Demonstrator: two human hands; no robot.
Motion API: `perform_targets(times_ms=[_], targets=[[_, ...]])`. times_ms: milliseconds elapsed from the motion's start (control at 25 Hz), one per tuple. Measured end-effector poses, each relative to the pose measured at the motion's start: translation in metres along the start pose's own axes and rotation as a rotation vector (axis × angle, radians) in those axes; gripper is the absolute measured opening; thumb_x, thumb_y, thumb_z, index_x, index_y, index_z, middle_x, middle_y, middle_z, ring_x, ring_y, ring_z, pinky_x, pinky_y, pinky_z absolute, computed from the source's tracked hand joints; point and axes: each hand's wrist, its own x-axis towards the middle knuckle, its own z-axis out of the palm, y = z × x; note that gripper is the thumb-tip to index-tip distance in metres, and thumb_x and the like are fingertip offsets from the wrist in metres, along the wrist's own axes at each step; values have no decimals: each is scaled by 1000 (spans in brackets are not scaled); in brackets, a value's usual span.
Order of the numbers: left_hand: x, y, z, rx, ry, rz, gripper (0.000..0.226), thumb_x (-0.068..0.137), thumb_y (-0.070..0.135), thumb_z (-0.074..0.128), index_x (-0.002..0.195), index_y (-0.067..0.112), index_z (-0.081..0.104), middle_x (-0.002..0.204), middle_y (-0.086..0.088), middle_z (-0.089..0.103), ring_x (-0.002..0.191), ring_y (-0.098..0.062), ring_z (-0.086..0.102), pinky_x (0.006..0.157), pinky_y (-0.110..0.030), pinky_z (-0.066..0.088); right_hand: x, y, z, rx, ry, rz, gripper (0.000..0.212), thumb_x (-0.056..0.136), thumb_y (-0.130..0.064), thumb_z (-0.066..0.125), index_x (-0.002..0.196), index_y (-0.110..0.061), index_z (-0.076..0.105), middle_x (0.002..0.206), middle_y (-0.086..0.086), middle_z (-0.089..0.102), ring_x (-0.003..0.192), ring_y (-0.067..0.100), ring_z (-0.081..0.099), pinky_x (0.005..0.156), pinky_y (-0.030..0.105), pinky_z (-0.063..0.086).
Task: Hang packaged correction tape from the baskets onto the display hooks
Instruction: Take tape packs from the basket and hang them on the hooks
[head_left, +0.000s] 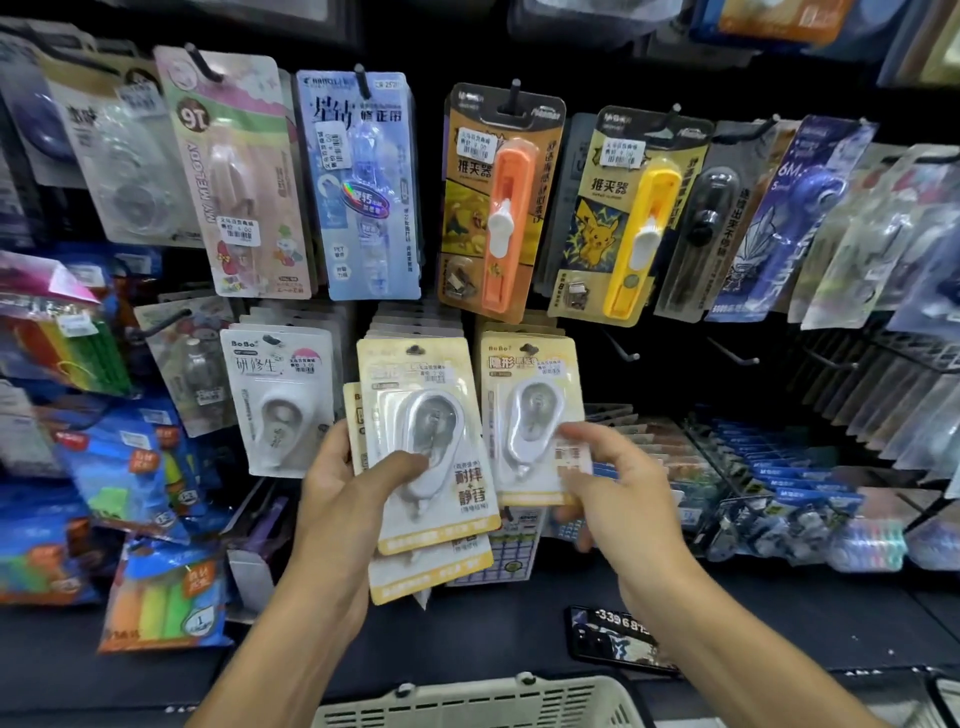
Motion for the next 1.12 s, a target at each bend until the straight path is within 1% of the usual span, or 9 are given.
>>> perform_targets(times_ms=[120, 200, 320, 520, 680, 800, 960, 1040, 1120], targets=[[-2, -3, 4, 46, -14, -29, 35, 84, 4, 74, 107, 30, 70, 101, 0, 80, 88, -22, 78, 68, -38, 61, -7, 7, 6, -238, -129, 26, 35, 96, -33, 63, 126, -50, 58, 144, -21, 45, 130, 10, 51, 106, 39, 46], [-3, -6, 8, 75, -30, -44, 39, 80, 7, 80, 111, 27, 68, 104, -1, 80, 94, -25, 77, 80, -44, 60, -11, 4, 11, -174, -195, -46, 24, 94, -49, 63, 117, -50, 57, 129, -21, 62, 116, 1, 60, 97, 35, 50], [-5, -6, 14, 77, -135, -81, 46, 71, 23, 82, 115, 23, 68, 107, -6, 79, 93, -27, 77, 68, -37, 63, -8, 3, 14, 0, -296, -29, 41, 88, -27, 77, 116, -43, 52, 85, -2, 72, 73, 16, 71, 68, 43, 61], [-4, -5, 15, 76, -143, -111, 23, 93, 28, 65, 115, 30, 70, 105, -2, 80, 91, -22, 78, 66, -34, 61, -3, -1, 13, 12, -194, -176, 50, 95, -7, 65, 110, -54, 54, 89, -3, 65, 68, 29, 69, 46, 41, 54], [1, -3, 9, 170, -35, -110, 23, 103, 13, 55, 107, 30, 71, 101, 1, 80, 92, -22, 77, 81, -43, 58, 1, 1, 7, -53, -124, -198, 48, 102, -9, 53, 121, -54, 58, 93, -12, 63, 69, 36, 66, 51, 52, 56], [4, 0, 2, 173, 4, -99, 23, 104, 13, 53, 106, 29, 70, 100, 1, 80, 89, -22, 78, 75, -40, 58, 11, 0, -4, -65, -41, -154, 49, 102, -5, 50, 126, -46, 60, 90, -15, 62, 63, 26, 64, 49, 37, 59], [8, 8, 1, 102, 42, -61, 24, 103, 12, 53, 106, 29, 69, 99, 1, 80, 85, -18, 78, 67, -35, 61, 13, 6, -14, -179, 28, -218, 50, 97, -8, 47, 126, -46, 61, 76, -18, 66, 46, 19, 46, 43, 27, 44], [9, 9, 1, 71, 60, -41, 24, 103, 10, 53, 109, 28, 68, 98, 2, 81, 81, -14, 78, 57, -25, 59, 14, 8, -12, -218, 19, -223, 47, 99, -13, 49, 132, -44, 58, 94, -23, 68, 55, 15, 53, 52, 29, 52], [9, 9, 3, 50, 64, -30, 24, 103, 10, 53, 113, 26, 67, 99, 2, 80, 84, -14, 78, 57, -23, 59, 16, 10, -10, -278, -124, -128, 52, 101, -18, 54, 144, -47, 45, 133, -28, 49, 96, 15, 67, 87, 40, 58]])
